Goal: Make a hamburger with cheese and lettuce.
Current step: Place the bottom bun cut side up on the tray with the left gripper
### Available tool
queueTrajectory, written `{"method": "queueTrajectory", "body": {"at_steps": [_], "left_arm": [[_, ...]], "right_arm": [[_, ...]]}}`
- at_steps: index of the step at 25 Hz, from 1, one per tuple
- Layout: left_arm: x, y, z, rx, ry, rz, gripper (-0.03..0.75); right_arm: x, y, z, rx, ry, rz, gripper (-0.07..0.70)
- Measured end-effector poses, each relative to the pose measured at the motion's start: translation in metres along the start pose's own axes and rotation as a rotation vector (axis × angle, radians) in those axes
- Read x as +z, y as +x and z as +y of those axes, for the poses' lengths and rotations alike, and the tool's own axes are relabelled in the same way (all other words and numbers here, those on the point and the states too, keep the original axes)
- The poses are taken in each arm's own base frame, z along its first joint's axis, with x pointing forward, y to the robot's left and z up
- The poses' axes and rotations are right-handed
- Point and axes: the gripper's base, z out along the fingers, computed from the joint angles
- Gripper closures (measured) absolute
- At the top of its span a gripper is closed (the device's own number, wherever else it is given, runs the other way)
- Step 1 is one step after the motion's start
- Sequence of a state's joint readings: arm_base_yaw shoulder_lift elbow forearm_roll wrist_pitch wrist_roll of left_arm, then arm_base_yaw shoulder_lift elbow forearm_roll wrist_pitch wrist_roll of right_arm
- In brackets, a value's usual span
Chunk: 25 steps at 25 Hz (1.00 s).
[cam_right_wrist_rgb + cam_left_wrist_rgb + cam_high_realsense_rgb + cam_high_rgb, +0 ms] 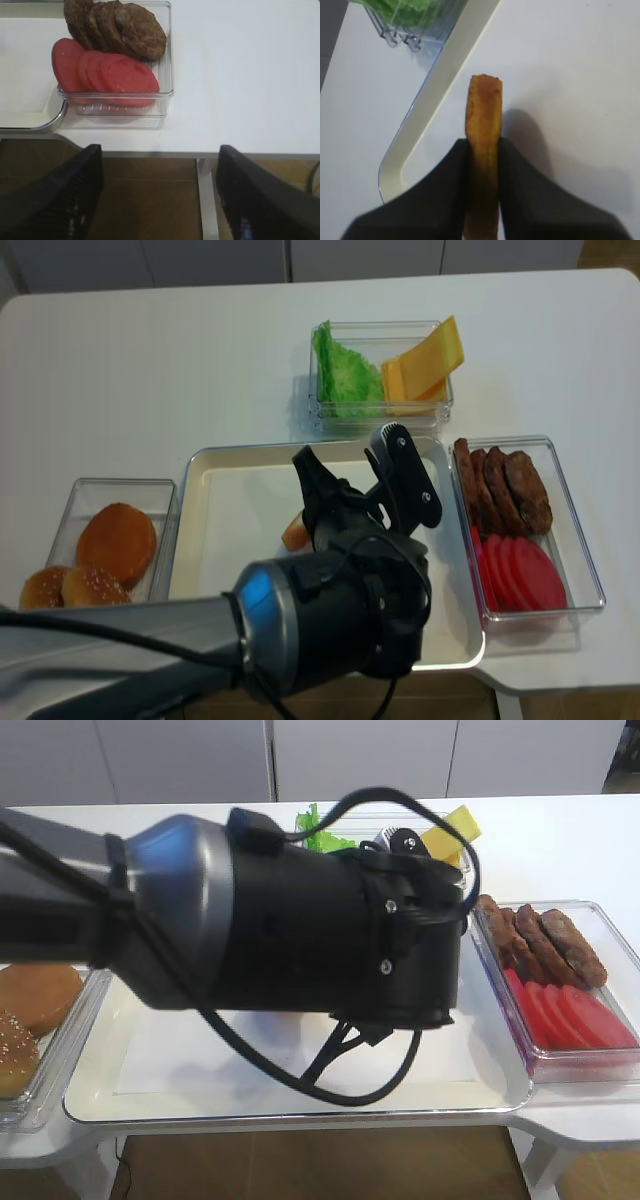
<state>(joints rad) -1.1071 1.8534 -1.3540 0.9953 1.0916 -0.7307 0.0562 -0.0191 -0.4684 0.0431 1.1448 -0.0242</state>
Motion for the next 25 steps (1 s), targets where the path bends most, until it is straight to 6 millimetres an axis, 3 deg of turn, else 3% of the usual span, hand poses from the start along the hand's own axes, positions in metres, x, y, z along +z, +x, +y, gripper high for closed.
{"method": "queueTrajectory", "body": {"at_steps": [25], "left_arm": [[0.005, 0.002, -0.0046, 0.011, -0.012, 0.024, 0.55]], "right_arm": [[0.0, 0.0, 0.0, 0.0, 0.0, 0.0, 0.082]]}}
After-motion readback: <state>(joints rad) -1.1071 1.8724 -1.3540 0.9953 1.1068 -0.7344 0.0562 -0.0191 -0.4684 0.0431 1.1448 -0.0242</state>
